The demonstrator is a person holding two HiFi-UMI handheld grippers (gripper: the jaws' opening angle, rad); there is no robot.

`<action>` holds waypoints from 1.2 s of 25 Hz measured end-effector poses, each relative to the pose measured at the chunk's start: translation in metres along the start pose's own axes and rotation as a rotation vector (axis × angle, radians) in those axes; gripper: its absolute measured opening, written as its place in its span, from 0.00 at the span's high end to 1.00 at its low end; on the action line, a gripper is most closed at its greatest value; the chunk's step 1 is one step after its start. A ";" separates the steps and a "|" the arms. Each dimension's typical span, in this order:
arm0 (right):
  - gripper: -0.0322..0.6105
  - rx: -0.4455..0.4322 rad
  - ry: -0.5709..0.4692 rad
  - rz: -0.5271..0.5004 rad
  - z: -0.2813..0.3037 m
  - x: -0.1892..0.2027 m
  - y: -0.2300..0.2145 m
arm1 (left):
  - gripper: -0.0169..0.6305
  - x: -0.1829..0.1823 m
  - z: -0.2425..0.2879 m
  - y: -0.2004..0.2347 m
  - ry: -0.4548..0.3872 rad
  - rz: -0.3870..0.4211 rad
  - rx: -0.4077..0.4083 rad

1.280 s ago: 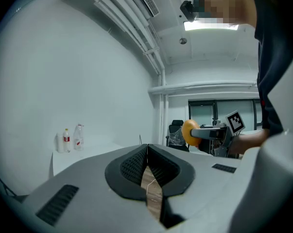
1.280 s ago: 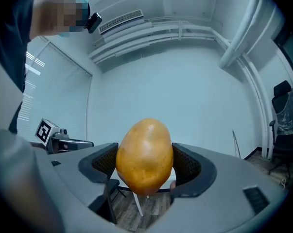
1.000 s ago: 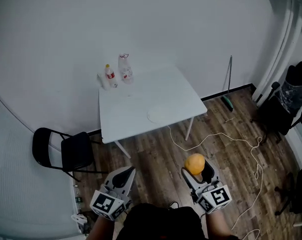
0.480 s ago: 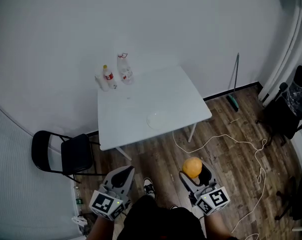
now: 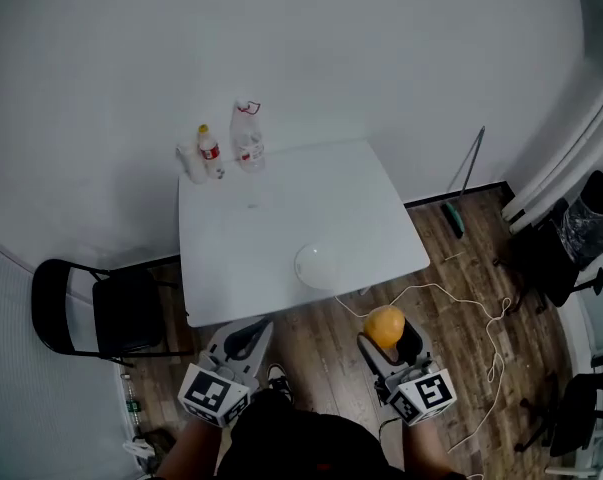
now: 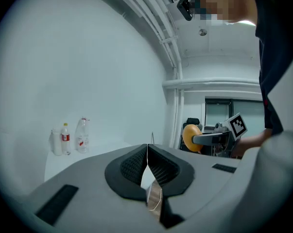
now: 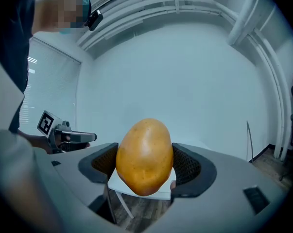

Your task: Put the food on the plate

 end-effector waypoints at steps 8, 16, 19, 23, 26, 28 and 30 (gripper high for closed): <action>0.39 0.080 0.122 -0.046 0.115 0.011 -0.008 | 0.94 0.011 0.027 0.103 0.042 -0.067 0.051; 0.39 0.133 0.329 -0.083 0.195 0.064 -0.051 | 0.94 0.036 0.033 0.141 0.101 -0.127 0.033; 0.39 0.129 0.437 -0.085 0.225 0.098 -0.072 | 0.94 0.038 0.034 0.142 0.112 -0.146 0.020; 0.39 0.088 0.582 -0.096 0.258 0.136 -0.092 | 0.94 0.040 0.034 0.141 0.120 -0.188 -0.020; 0.39 0.075 0.680 -0.097 0.276 0.162 -0.103 | 0.94 0.045 0.035 0.140 0.138 -0.200 -0.049; 0.39 0.075 0.730 -0.097 0.286 0.177 -0.107 | 0.94 0.048 0.034 0.140 0.148 -0.205 -0.069; 0.39 0.076 0.778 -0.101 0.292 0.192 -0.110 | 0.94 0.050 0.033 0.139 0.153 -0.211 -0.088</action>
Point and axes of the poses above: the fingertips, and each gripper's own axes: z forward along the fingers, y to its left, x out of its underside, the point moved 9 cm from there along -z, backward along the fingers, and after that the axes turned 1 degree about -x, right-handed, at the moved point
